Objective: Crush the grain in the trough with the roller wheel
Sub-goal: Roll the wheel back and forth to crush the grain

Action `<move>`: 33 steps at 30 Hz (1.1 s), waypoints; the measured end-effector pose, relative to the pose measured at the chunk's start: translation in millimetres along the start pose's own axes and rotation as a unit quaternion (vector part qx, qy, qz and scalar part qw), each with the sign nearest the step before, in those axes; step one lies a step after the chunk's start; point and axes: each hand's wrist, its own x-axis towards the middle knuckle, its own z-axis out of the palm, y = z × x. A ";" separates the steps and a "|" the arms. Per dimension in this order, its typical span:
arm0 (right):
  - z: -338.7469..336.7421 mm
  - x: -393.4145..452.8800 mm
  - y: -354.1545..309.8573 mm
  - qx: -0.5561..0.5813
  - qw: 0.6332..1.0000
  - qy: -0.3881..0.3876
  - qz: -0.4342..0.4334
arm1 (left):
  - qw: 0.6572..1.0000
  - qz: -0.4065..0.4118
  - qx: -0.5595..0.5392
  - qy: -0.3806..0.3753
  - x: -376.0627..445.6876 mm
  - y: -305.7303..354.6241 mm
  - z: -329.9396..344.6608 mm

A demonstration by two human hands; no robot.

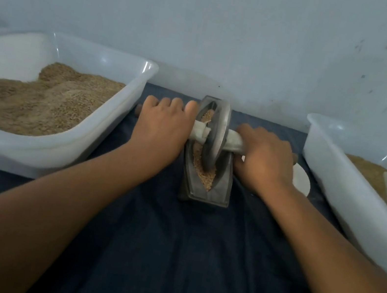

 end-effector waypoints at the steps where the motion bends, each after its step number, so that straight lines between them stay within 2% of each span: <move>1: -3.3 -4.0 -1.2 0.001 1.000 0.006 0.002 | 1.000 0.004 0.003 -0.002 -2.3 -0.1 -2.6; 8: -28.7 -15.9 -7.0 -0.005 1.000 -0.018 -0.002 | 0.997 0.015 -0.034 -0.072 -10.8 -4.2 -24.0; 15: -27.5 -24.2 -4.7 -0.005 0.999 -0.024 0.024 | 0.999 0.026 -0.020 -0.043 -17.0 -1.6 -31.7; 21: -9.4 -9.2 2.4 0.016 0.997 -0.069 0.035 | 0.999 0.023 -0.004 -0.047 3.8 0.7 -15.6; 28: 16.6 26.5 15.0 0.001 0.998 -0.055 0.032 | 0.998 0.001 -0.009 -0.068 32.9 -5.1 12.6; 33: 30.3 37.8 23.7 0.009 1.000 0.006 -0.004 | 0.998 0.011 -0.010 -0.053 47.8 -8.6 23.2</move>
